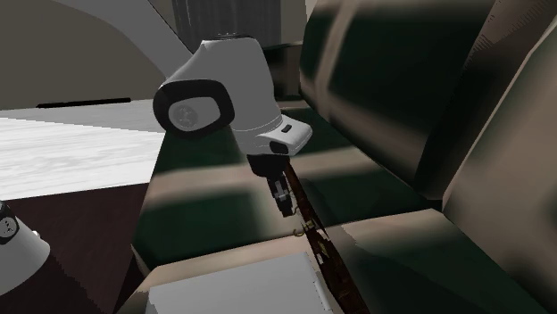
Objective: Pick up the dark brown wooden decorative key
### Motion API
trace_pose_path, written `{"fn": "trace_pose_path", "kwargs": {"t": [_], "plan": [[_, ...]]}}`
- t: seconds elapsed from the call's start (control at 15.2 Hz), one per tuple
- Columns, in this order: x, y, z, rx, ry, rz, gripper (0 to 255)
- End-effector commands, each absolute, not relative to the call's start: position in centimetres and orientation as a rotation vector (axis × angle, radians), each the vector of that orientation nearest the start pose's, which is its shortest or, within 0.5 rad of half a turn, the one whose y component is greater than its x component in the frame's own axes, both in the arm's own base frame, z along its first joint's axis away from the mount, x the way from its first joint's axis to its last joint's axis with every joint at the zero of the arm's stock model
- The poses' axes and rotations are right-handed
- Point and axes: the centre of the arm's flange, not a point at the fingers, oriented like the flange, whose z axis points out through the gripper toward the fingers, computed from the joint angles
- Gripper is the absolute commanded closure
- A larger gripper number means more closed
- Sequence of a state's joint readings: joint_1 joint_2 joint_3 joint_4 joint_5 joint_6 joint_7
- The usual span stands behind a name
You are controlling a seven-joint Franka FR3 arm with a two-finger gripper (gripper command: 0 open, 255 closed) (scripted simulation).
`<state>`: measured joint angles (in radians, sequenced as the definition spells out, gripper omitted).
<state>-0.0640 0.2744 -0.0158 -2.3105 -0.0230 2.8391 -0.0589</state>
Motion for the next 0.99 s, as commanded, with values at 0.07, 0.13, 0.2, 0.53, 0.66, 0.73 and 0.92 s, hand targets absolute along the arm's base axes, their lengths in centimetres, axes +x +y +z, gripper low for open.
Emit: {"fn": "trace_pose_path", "kwargs": {"t": [0.07,0.13,0.2,0.53,0.66,0.73,0.92], "plan": [[54.8,-4.3,25.1,-3.148,-0.002,-0.4,255],[54.8,-4.3,25.1,-3.148,-0.002,-0.4,255],[54.8,-4.3,25.1,-3.148,-0.002,-0.4,255],[54.9,-4.3,26.1,-3.148,-0.002,-0.4,255],[54.9,-4.3,27.2,-3.148,-0.002,-0.4,255],[54.9,-4.3,27.7,-3.148,-0.002,-0.4,255],[54.9,-4.3,29.3,-3.148,-0.002,-0.4,255]]}}
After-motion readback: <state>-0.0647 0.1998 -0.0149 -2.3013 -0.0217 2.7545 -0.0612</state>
